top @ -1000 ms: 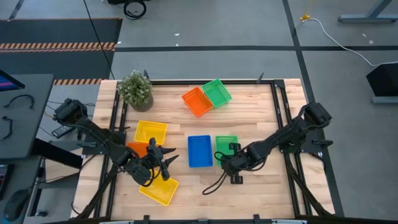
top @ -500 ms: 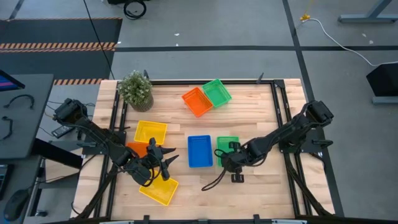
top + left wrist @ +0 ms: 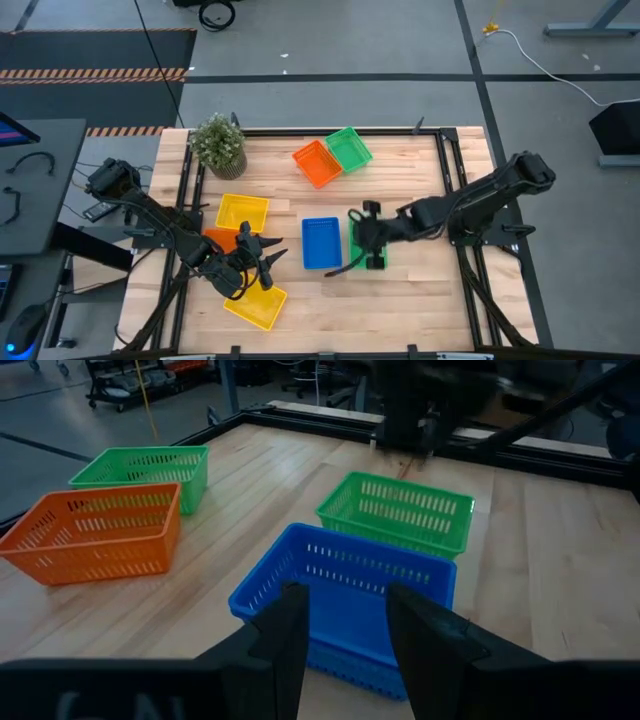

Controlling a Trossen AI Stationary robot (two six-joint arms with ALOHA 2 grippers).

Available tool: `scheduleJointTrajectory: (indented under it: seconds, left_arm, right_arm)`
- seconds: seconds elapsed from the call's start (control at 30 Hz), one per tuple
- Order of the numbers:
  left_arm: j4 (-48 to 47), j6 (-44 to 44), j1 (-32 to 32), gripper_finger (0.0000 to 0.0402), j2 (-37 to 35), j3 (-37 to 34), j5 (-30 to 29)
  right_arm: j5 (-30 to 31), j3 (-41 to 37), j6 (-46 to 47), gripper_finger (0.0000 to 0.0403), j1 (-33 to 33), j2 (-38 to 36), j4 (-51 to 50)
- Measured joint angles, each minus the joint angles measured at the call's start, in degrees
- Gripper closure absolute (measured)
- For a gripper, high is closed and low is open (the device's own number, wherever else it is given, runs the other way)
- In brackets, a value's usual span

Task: Stack baskets by color
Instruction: Stack the top green bin on top of the bottom green bin

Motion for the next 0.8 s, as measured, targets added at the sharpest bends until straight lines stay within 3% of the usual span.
scheduleJointTrajectory:
  seconds: [0.1, 0.17, 0.23, 0.37, 0.53, 0.63, 0.8]
  left_arm:
    - [-0.07, 0.00, 0.00, 0.0260, 0.00, 0.00, 0.00]
    - [-0.13, 0.00, 0.00, 0.0260, 0.00, 0.00, 0.00]
    - [-0.34, -0.01, -0.01, 0.0260, 0.00, 0.00, -0.01]
    - [-0.46, -0.04, -0.02, 0.0260, 0.00, 0.00, 0.00]
    - [-0.52, -0.13, 0.00, 0.0260, 0.00, 0.00, 0.00]
    - [-0.80, -0.13, 0.00, 0.0260, 0.00, 0.00, -0.02]
    - [-0.96, -0.20, 0.84, 0.0260, 0.00, 0.00, -0.09]
  right_arm:
    - [7.05, 0.00, -5.05, 0.0261, -2.68, -1.86, 0.33]
    - [7.41, 0.00, -11.35, 0.0261, -5.85, -2.59, -0.36]
    - [3.00, 0.00, -16.17, 0.0261, -10.86, -2.76, -0.17]
    - [-11.57, 0.00, -21.29, 0.0259, -24.95, -0.80, 0.45]
    - [-21.97, 0.00, -29.70, 0.0239, -40.00, 4.57, 2.70]
    - [-25.15, 0.63, -34.98, 0.0216, -45.53, 8.38, 3.14]
    - [-24.99, 4.15, -43.00, 0.0167, -50.17, 14.60, 3.41]
